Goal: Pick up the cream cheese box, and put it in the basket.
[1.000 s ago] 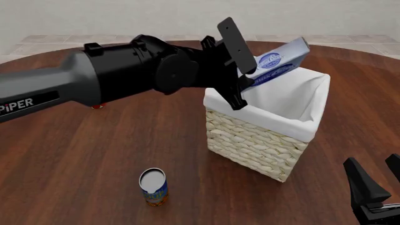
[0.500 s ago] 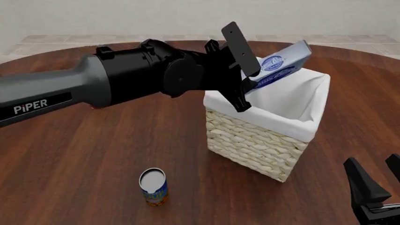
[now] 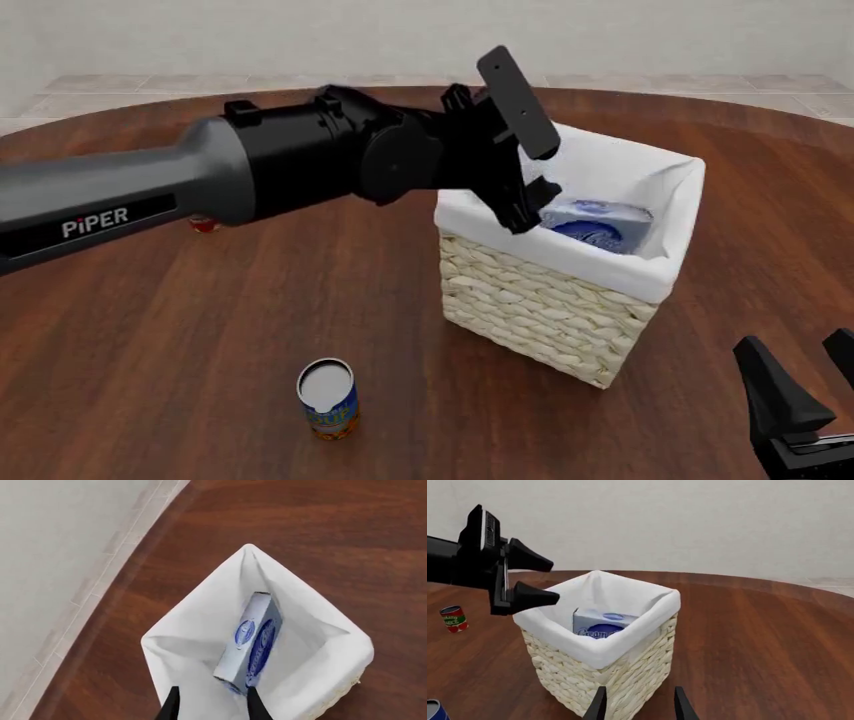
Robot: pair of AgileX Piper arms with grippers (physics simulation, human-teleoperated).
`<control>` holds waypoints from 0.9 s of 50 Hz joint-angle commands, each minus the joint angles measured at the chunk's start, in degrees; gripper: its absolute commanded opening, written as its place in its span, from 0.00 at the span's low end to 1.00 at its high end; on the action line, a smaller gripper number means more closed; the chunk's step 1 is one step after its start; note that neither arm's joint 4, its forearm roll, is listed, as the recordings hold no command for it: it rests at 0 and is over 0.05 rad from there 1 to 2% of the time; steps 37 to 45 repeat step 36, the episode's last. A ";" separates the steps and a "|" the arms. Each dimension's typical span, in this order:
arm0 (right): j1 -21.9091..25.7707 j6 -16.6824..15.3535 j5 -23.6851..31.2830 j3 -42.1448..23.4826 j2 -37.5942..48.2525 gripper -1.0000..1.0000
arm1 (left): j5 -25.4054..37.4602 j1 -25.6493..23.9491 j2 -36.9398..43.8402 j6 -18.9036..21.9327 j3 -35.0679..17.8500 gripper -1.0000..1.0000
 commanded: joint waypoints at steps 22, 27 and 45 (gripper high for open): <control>0.13 -0.05 0.28 0.01 -0.31 1.00 | 0.40 0.52 -0.28 0.36 -1.28 1.00; 0.19 -0.09 -0.08 0.00 0.06 1.00 | 0.67 0.53 -0.64 0.43 -1.42 1.00; 0.29 -0.08 -0.25 0.00 0.21 1.00 | 1.16 0.67 -0.93 0.72 -1.93 1.00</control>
